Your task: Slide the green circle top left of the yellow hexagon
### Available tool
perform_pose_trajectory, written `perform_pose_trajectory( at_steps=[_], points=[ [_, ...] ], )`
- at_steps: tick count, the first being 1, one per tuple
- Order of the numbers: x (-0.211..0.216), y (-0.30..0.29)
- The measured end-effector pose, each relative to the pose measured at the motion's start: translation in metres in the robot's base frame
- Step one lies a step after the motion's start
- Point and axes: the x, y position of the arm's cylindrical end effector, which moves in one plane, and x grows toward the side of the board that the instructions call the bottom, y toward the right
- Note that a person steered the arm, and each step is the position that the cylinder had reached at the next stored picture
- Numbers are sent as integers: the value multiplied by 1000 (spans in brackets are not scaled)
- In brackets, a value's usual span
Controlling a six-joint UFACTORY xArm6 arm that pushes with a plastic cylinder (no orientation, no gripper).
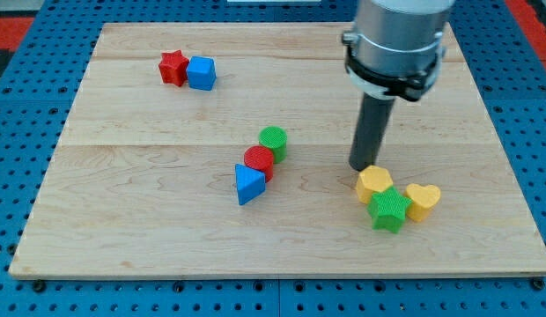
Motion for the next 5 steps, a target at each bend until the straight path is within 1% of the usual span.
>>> perform_pose_trajectory(
  at_steps=[1, 2, 3, 4, 5],
  points=[
    [-5, 9],
    [-56, -35],
    [-80, -116],
    [-63, -158],
    [-27, -137]
  ],
)
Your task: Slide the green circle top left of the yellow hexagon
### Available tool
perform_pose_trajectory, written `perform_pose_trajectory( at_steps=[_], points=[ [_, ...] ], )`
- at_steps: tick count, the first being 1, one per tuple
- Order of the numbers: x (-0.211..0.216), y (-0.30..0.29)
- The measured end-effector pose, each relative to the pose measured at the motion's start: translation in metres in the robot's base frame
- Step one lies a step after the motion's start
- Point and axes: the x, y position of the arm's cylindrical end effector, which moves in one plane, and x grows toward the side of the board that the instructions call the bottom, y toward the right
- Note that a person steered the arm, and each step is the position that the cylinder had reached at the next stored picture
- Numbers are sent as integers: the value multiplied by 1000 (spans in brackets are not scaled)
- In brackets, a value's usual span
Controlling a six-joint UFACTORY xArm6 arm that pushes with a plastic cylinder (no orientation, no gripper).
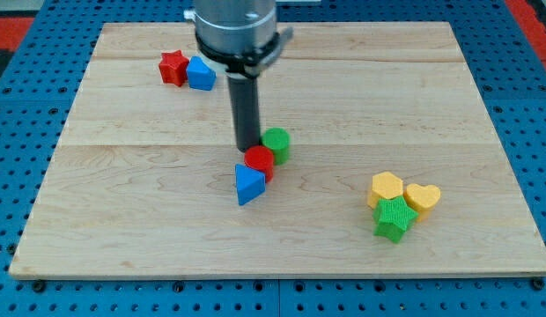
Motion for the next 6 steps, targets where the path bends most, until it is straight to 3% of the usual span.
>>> perform_pose_trajectory(
  at_steps=[1, 2, 4, 5, 6],
  points=[
    [-1, 44],
    [-39, 27],
    [16, 95],
    [15, 108],
    [-22, 55]
  ],
)
